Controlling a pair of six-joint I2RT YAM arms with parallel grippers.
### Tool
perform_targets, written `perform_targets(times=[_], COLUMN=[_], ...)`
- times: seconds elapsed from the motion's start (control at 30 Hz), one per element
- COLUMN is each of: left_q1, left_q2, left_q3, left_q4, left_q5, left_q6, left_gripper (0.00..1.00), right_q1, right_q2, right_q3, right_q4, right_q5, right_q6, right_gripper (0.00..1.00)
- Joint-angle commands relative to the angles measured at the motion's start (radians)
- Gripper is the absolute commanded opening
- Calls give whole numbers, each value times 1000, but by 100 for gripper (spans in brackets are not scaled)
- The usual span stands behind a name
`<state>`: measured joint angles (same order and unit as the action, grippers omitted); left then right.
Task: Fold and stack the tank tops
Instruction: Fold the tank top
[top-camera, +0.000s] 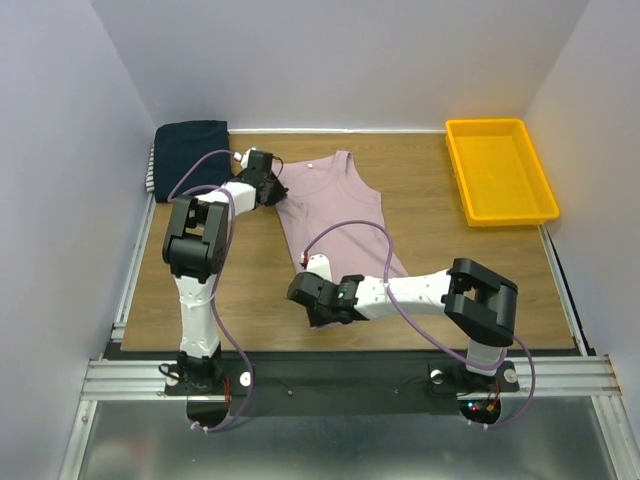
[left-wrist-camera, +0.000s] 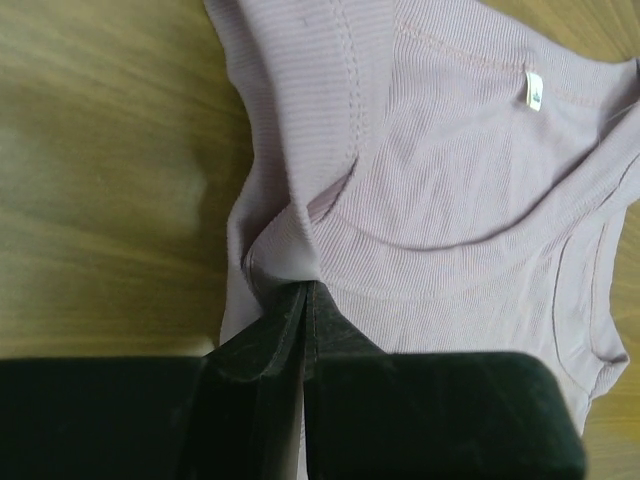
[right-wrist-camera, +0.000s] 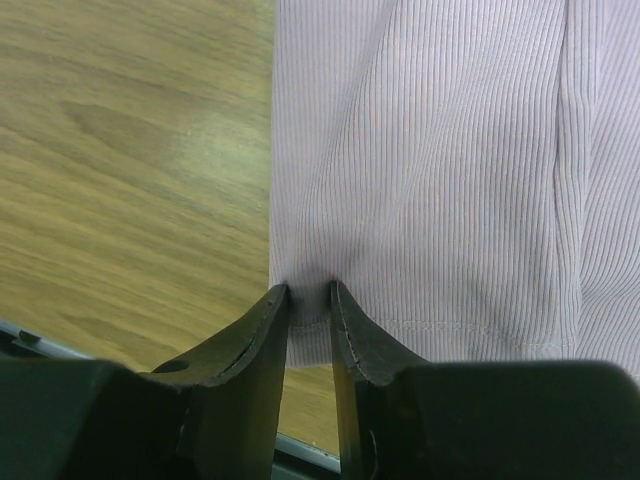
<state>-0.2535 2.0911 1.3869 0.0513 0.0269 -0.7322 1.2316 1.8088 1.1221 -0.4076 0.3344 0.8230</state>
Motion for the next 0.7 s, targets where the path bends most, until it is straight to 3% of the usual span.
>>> perform_targets(times=[0.0, 0.27, 0.67], left_q1=[0, 0, -21], left_q2=[32, 55, 99], left_q3=[75, 135, 244], left_q4=[-73, -110, -119], left_q5=[-54, -74, 0], left_q6=[37, 65, 132], left_gripper=[14, 14, 14], right_q1=[28, 40, 40], right_q2=[-8, -5, 79], right_q3=[-27, -30, 128], right_q4=[13, 58, 165], right_q5=[-46, -123, -152], right_q6=[22, 42, 177], right_gripper=[29, 29, 31])
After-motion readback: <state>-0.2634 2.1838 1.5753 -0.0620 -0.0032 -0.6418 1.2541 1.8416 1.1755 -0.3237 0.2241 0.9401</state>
